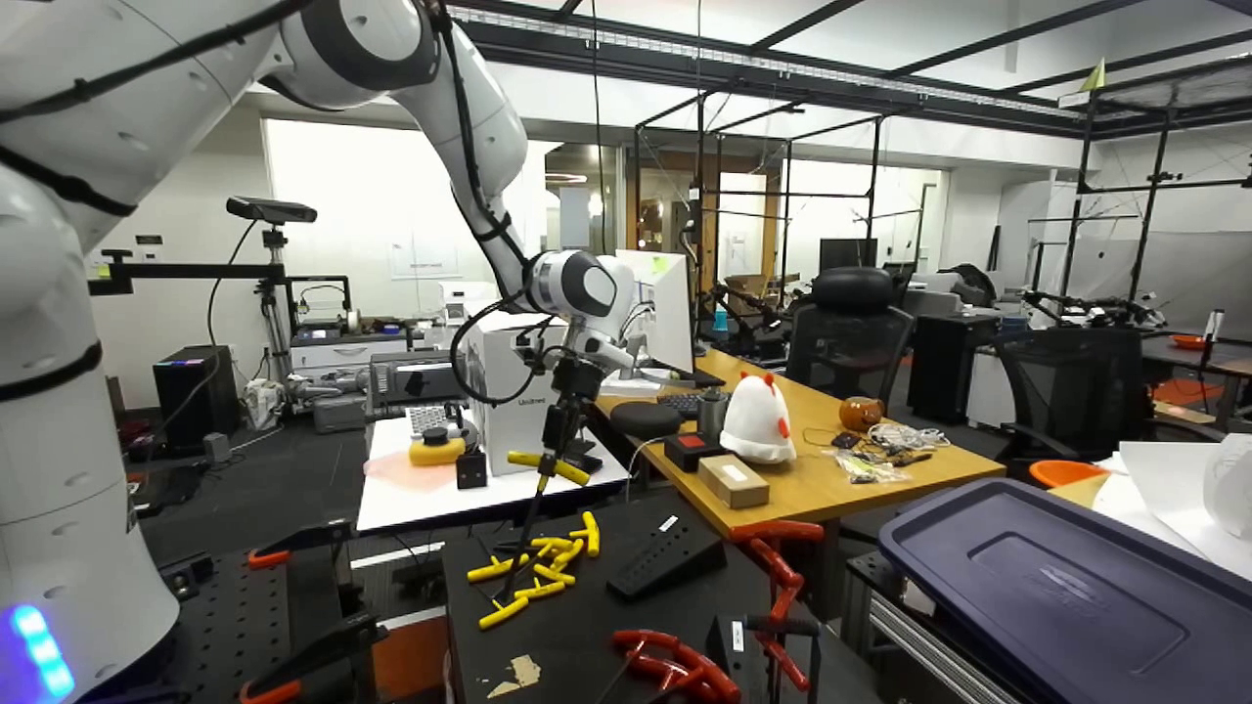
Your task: Put the yellow object on the table
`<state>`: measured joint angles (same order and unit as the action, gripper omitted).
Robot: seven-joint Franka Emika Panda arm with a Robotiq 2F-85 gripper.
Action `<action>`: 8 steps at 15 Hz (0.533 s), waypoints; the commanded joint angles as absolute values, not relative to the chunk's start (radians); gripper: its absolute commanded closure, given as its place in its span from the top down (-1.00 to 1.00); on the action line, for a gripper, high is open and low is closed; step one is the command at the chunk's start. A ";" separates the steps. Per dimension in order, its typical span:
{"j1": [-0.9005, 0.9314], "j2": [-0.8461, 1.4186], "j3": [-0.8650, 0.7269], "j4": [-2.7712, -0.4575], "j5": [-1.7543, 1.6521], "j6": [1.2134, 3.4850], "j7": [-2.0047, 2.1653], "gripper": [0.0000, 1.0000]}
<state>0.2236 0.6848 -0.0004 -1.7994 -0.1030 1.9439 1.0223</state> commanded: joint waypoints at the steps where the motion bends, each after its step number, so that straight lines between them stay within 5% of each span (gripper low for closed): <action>1: 0.227 0.705 0.017 -1.748 -0.109 1.915 0.894 -0.89; 8: 0.243 0.808 0.040 -1.621 -0.081 1.860 0.675 -0.89</action>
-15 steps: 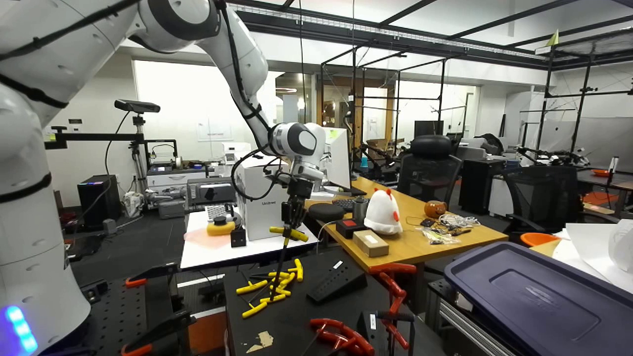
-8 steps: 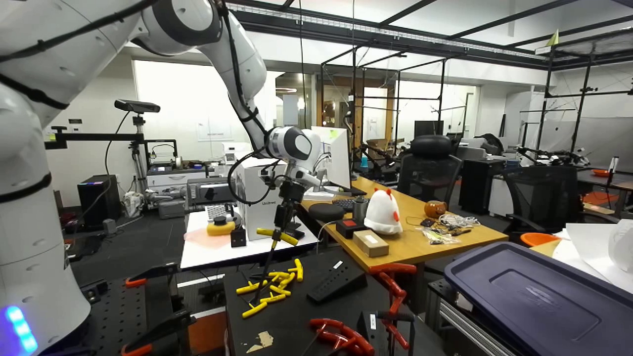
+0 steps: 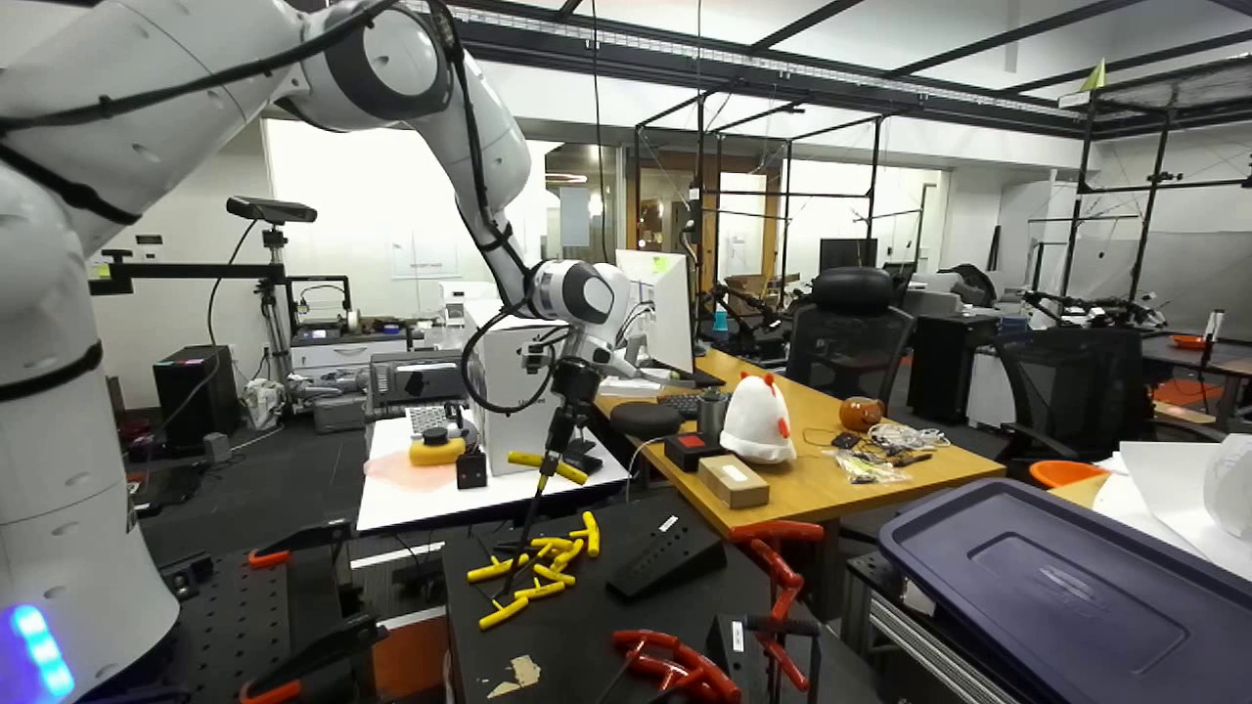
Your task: Put the yellow object on the table
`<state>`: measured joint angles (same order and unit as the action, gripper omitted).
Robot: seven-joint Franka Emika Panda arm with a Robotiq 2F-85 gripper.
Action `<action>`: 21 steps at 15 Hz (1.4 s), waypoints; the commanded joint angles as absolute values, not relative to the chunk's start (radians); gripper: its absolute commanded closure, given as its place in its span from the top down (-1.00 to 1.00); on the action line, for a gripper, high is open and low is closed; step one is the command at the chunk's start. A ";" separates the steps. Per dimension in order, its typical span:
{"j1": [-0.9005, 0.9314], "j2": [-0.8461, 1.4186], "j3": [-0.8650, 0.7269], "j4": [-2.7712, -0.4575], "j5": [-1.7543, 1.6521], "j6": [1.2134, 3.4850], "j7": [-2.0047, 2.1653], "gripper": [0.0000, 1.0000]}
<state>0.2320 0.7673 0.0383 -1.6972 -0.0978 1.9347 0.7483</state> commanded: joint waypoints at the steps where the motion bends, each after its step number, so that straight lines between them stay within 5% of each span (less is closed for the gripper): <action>1: 0.250 0.823 0.039 -1.603 -0.081 1.846 0.661 -0.89; 21: 0.323 1.205 0.031 -1.098 -0.120 1.488 0.341 -0.89</action>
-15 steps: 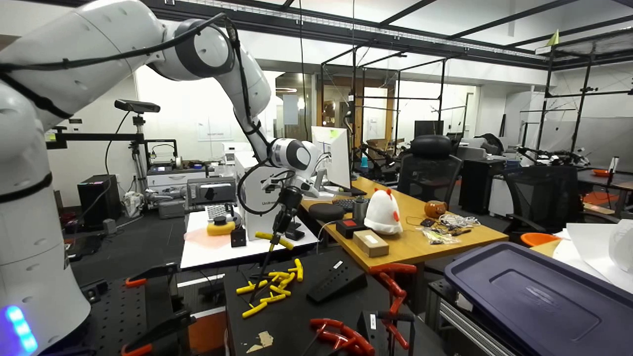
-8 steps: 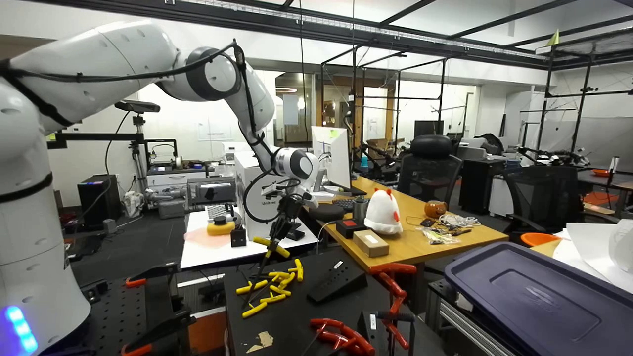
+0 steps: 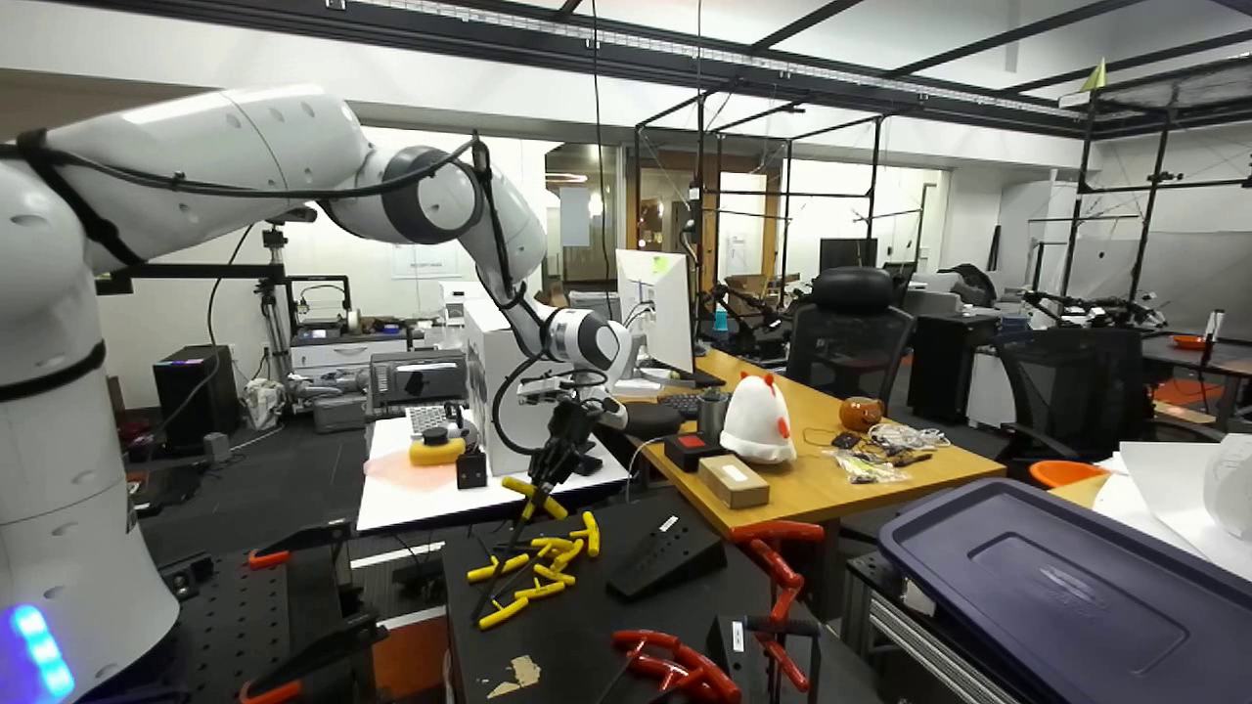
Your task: Put the yellow object on the table
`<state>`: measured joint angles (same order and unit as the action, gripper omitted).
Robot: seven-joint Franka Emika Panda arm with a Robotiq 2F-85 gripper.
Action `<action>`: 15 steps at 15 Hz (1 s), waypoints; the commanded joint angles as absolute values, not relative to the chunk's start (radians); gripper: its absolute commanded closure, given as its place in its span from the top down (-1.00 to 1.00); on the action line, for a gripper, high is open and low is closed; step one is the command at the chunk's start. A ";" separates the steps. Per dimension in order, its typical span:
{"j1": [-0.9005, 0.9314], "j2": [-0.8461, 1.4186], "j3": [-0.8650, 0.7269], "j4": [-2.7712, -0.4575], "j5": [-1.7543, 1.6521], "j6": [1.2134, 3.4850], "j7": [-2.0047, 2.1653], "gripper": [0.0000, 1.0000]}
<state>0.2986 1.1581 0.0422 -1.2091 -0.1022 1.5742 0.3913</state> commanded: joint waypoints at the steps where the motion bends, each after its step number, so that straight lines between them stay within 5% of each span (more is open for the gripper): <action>1: 0.328 1.220 0.030 -1.070 -0.122 1.473 0.333 -0.89; 15: 0.346 1.402 0.047 -0.766 -0.126 1.308 0.098 -0.89</action>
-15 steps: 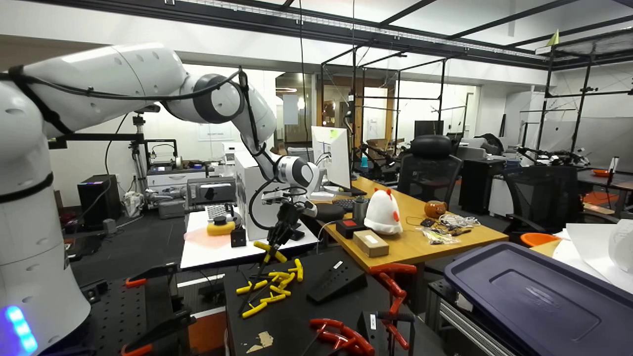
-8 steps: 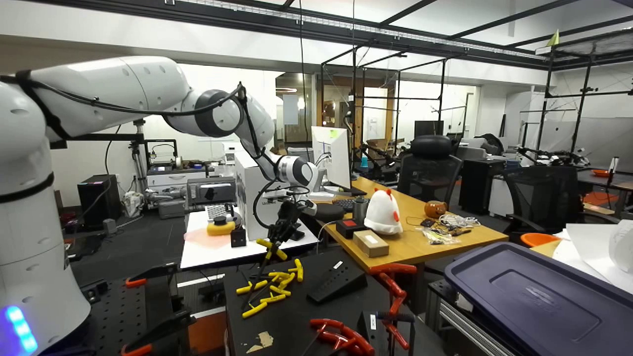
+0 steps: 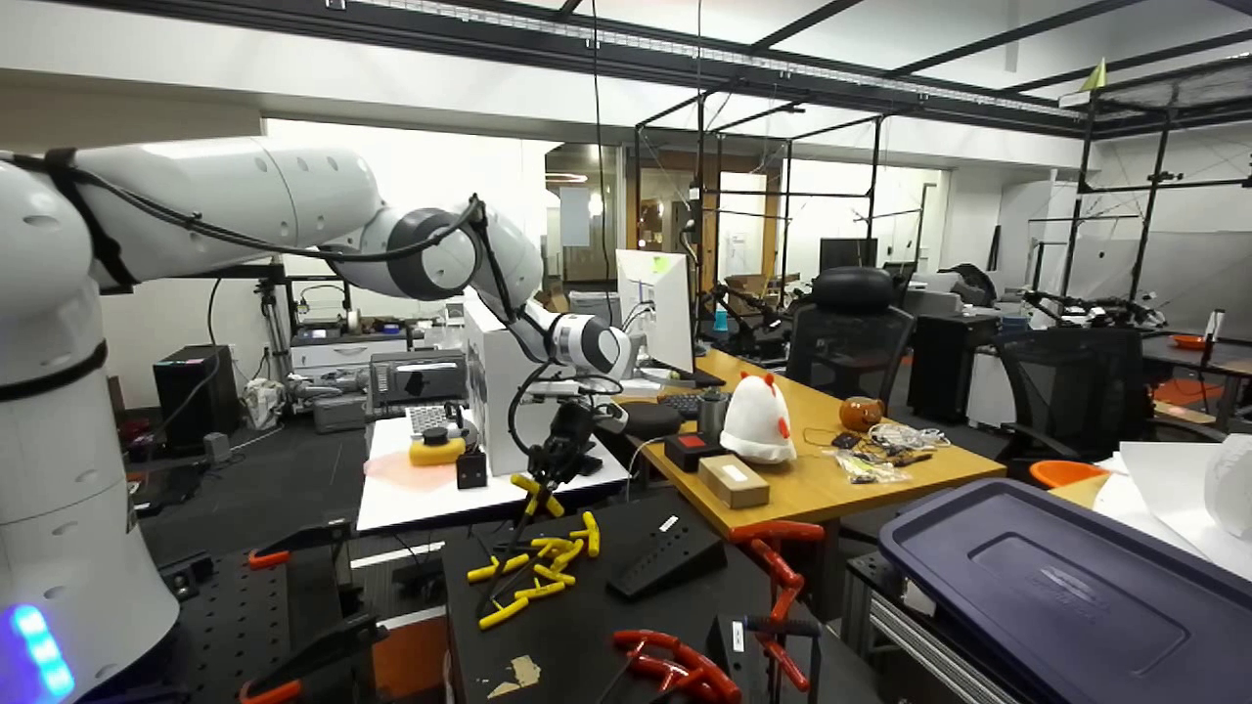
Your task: Put the yellow object on the table
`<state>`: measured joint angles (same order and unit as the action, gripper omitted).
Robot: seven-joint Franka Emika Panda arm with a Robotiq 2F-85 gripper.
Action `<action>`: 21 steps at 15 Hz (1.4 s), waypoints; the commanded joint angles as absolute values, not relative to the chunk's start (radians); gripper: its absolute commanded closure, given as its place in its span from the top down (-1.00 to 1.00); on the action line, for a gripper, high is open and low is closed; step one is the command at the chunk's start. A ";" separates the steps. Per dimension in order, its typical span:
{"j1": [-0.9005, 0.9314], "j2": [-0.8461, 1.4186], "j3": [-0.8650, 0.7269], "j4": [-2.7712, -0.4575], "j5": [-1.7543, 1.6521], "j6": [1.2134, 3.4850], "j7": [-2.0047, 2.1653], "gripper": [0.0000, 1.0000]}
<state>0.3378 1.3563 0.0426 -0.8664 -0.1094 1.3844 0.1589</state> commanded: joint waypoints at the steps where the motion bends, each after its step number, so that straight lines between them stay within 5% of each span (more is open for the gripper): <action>1: 0.346 1.413 0.049 -0.747 -0.126 1.305 0.075 -0.89; 4: 0.349 1.445 0.049 -0.690 -0.125 1.289 0.026 -0.89; 5: 0.349 1.454 0.050 -0.674 -0.121 1.289 0.020 -0.04; 7: 0.348 1.452 0.046 -0.672 -0.112 1.305 0.011 0.11; 13: 0.341 1.453 0.045 -0.651 -0.104 1.336 0.025 1.00; 21: 0.310 1.425 0.049 -0.661 -0.090 1.396 0.041 1.00</action>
<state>0.3249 1.4372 0.0433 -0.6703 -0.1063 1.3734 0.0260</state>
